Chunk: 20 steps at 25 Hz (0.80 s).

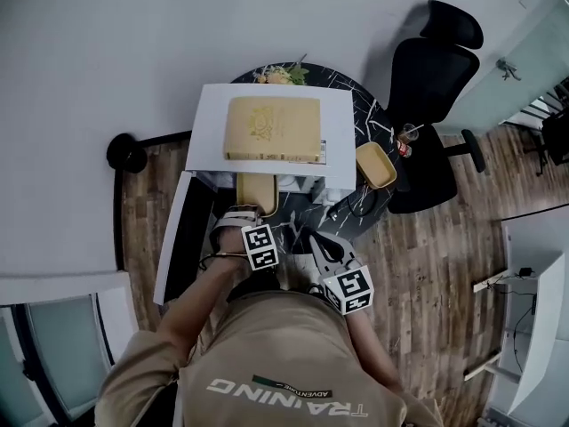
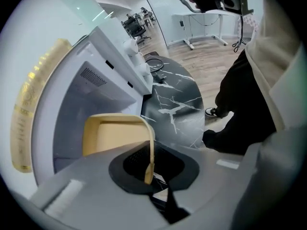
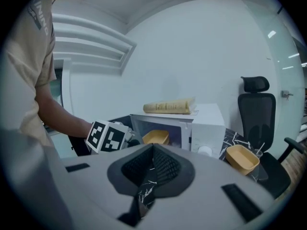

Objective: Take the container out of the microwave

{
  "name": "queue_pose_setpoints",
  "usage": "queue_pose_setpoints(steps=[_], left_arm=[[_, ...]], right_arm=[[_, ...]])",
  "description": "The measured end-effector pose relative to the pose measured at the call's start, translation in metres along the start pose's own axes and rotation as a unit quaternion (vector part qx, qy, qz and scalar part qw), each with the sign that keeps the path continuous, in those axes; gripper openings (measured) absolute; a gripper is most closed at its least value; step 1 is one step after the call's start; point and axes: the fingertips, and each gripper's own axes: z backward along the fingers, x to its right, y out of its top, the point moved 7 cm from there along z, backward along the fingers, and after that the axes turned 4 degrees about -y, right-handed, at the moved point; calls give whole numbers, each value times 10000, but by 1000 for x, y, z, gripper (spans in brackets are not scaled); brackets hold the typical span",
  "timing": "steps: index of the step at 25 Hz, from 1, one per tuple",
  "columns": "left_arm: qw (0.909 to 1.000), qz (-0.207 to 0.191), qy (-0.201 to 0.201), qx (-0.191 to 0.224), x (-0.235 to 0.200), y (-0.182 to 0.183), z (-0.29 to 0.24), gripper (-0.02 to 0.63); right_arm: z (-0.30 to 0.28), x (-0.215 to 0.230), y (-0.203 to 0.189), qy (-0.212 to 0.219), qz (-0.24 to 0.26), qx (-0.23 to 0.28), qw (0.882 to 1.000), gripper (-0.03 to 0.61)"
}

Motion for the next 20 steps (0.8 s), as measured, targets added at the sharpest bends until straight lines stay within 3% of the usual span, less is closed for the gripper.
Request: queue_pose_setpoints(steps=[10, 15, 20], left_arm=[[9977, 499, 31, -459, 91, 56, 47, 26], [9949, 768, -10, -658, 144, 73, 60, 26], [9922, 1005, -125, -727, 196, 81, 74, 26]], right_arm=[[76, 20, -46, 628, -39, 92, 9980, 8], [99, 21, -78, 886, 219, -10, 9958, 8], [122, 7, -103, 1104, -20, -193, 9937, 8]])
